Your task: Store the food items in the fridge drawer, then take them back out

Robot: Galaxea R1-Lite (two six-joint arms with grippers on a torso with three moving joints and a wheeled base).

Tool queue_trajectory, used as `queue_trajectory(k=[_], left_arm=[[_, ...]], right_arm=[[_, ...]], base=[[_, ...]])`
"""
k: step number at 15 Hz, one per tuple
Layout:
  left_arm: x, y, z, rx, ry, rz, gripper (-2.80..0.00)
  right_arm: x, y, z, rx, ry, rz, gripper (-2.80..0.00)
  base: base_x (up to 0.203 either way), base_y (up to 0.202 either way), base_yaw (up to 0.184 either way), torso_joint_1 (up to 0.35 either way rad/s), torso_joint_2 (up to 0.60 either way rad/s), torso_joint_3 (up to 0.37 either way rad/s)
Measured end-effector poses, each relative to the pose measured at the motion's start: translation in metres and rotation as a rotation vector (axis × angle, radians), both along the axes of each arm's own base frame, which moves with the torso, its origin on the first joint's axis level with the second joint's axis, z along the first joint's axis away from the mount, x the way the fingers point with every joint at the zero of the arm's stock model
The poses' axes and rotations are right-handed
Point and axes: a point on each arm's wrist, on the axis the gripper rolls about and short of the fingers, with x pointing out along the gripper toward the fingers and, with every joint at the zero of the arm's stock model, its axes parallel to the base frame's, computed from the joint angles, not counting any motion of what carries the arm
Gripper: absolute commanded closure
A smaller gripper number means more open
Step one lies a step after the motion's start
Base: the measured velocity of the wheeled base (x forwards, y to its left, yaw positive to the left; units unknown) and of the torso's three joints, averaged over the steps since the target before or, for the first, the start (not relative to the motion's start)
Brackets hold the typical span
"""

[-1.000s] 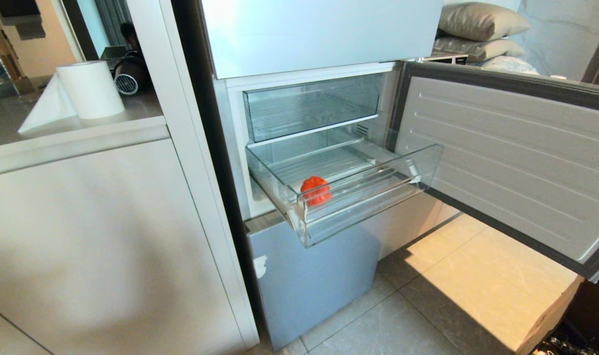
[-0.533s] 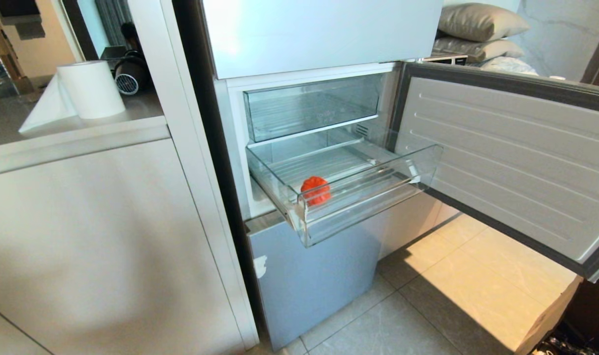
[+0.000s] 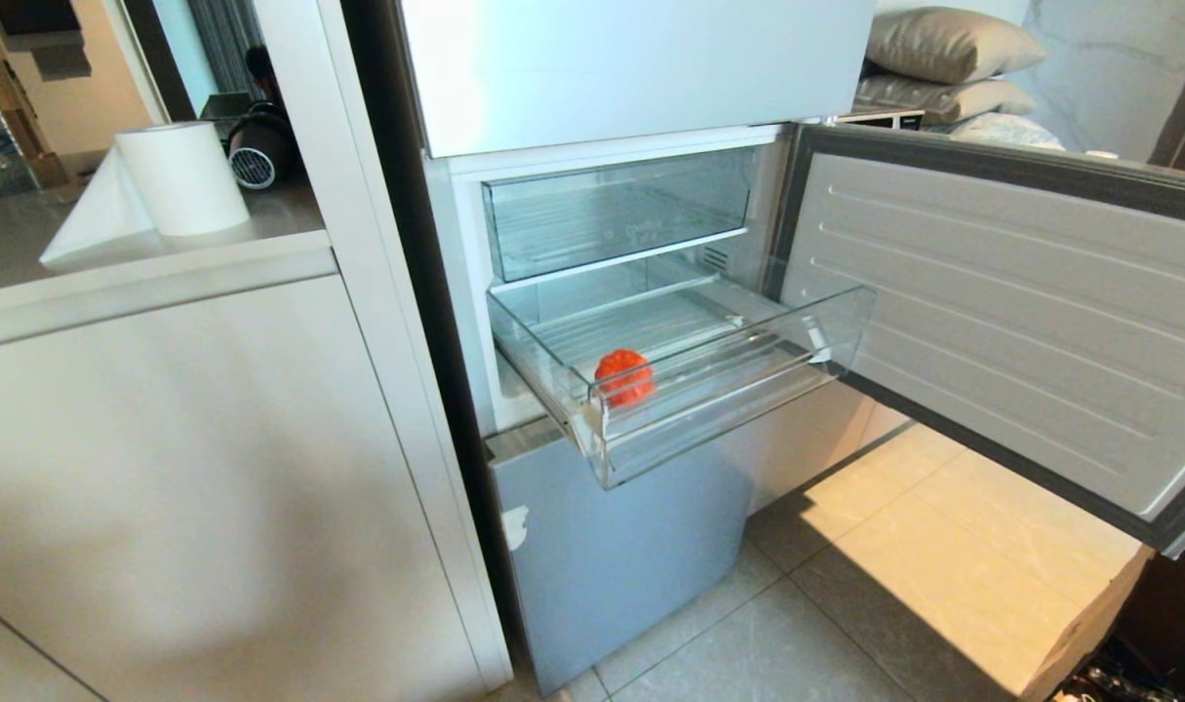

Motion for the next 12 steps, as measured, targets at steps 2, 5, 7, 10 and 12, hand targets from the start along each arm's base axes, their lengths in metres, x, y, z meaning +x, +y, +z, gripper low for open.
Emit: queue_trajectory(k=[2, 5, 7, 10, 12], left_arm=[[0.0000, 0.0000, 0.0000, 0.000, 0.000, 0.000, 0.00], [0.0000, 0.0000, 0.0000, 0.000, 0.000, -0.001, 0.00], [0.0000, 0.0000, 0.0000, 0.000, 0.000, 0.000, 0.00], [0.0000, 0.0000, 0.0000, 0.000, 0.000, 0.000, 0.00], [0.0000, 0.0000, 0.0000, 0.000, 0.000, 0.000, 0.00]], right_arm=[[-0.0020, -0.0001, -0.0015, 0.006, -0.030, 0.000, 0.00], [-0.0032, -0.0001, -0.0028, 0.008, -0.044, 0.001, 0.00], [-0.0033, -0.0002, -0.0032, 0.008, -0.045, 0.002, 0.00], [-0.0034, -0.0002, -0.0035, 0.011, -0.044, 0.002, 0.00], [-0.0034, -0.0002, -0.0036, 0.023, -0.044, -0.003, 0.00]], base=[[0.000, 0.000, 0.000, 0.000, 0.00, 0.000], [-0.002, 0.001, 0.028, 0.002, 0.00, -0.001], [-0.002, -0.007, 0.162, -0.002, 0.00, 0.000], [0.000, -0.009, 0.176, 0.004, 0.00, 0.003], [0.002, -0.008, 0.176, 0.001, 0.00, 0.005]])
